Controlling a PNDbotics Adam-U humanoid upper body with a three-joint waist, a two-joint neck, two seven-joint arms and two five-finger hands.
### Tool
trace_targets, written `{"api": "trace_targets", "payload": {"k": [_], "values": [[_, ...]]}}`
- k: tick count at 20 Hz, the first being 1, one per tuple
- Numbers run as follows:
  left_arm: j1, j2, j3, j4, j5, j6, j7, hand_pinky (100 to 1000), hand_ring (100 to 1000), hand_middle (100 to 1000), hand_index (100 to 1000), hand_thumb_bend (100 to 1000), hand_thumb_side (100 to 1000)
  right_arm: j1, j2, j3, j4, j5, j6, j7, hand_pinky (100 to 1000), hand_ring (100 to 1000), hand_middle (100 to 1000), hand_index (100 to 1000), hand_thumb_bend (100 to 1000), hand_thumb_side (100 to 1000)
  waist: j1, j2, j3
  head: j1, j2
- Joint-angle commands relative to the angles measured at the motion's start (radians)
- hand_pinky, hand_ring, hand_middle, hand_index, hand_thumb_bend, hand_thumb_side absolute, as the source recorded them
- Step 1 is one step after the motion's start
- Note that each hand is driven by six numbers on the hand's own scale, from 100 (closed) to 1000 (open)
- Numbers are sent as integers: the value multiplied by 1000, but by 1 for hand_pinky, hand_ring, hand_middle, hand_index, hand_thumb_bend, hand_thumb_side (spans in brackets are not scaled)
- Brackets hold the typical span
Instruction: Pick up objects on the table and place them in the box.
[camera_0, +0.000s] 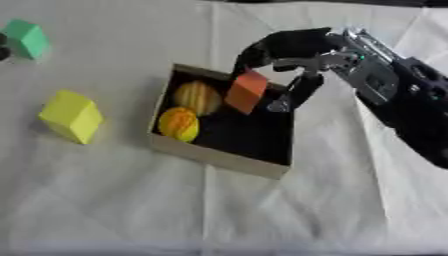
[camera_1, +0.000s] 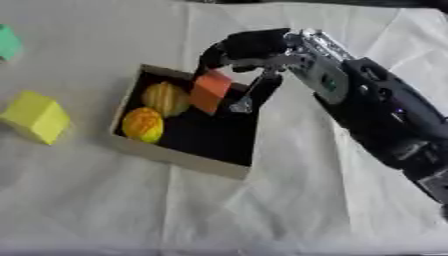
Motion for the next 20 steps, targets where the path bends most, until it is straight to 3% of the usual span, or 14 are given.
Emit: {"api": "trace_targets", "payload": {"k": [1, 2, 3, 4, 5, 7, 12, 15, 17, 18, 19, 20], "values": [[-11, 14, 3, -20, 2, -1, -4, 877, 826, 745, 811, 100, 572, -18, -9, -9, -4, 63, -34, -13, 767, 831, 776, 900, 100, 479, -4, -82, 1, -1, 4], [-11, 14, 3, -20, 2, -1, -4, 877, 826, 745, 811, 100, 572, -20, -9, -11, -4, 86, -48, -14, 786, 855, 812, 924, 100, 507, -4, -82, 1, -1, 4], [-11, 14, 3, -20, 2, -1, -4, 877, 826, 745, 811, 100, 572, -23, -10, -12, -3, 111, -63, -12, 842, 911, 867, 957, 199, 586, -5, -82, 1, -1, 4], [-10, 14, 2, -20, 2, 0, -5, 877, 826, 745, 811, 100, 572, -28, -10, -13, -1, 139, -78, -7, 863, 926, 872, 940, 251, 592, -5, -82, 1, -1, 4], [-10, 13, 2, -20, 2, 0, -5, 877, 826, 745, 811, 100, 572, -32, -9, -13, 5, 163, -93, -2, 890, 941, 886, 940, 363, 546, -5, -82, 1, -1, 4], [-9, 13, 2, -20, 2, 1, -6, 877, 826, 745, 812, 100, 573, -42, -6, -10, 22, 200, -124, 13, 930, 962, 918, 988, 404, 541, -6, -83, 0, -1, 4], [-9, 10, 2, -20, 4, 1, -5, 877, 826, 745, 812, 100, 572, -72, 12, -9, 65, 261, -161, 60, 957, 972, 937, 1000, 453, 500, -5, -85, 2, 1, 4], [-9, 8, 2, -20, 5, 2, -5, 877, 827, 745, 812, 100, 572, -77, 21, -17, 80, 258, -166, 65, 933, 951, 915, 1000, 375, 476, -5, -84, 2, 1, 4], [-11, 8, 2, -20, 6, 3, -5, 877, 826, 745, 811, 100, 572, -75, 21, -36, 80, 225, -151, 38, 888, 925, 879, 974, 274, 452, -4, -84, 2, 2, 4], [-12, 8, 2, -20, 6, 2, -5, 877, 826, 745, 811, 100, 572, -71, 18, -51, 78, 197, -133, 13, 860, 903, 857, 958, 156, 388, -4, -85, 2, 2, 4], [-14, 8, 2, -20, 6, 1, -5, 877, 827, 746, 811, 100, 573, -66, 15, -64, 78, 161, -110, -13, 845, 888, 845, 947, 100, 371, -4, -85, 2, 3, 4], [-15, 9, 2, -20, 6, 1, -4, 877, 827, 746, 811, 100, 573, -63, 12, -77, 76, 119, -84, -38, 834, 878, 835, 944, 100, 281, -3, -85, 2, 3, 4]]}}
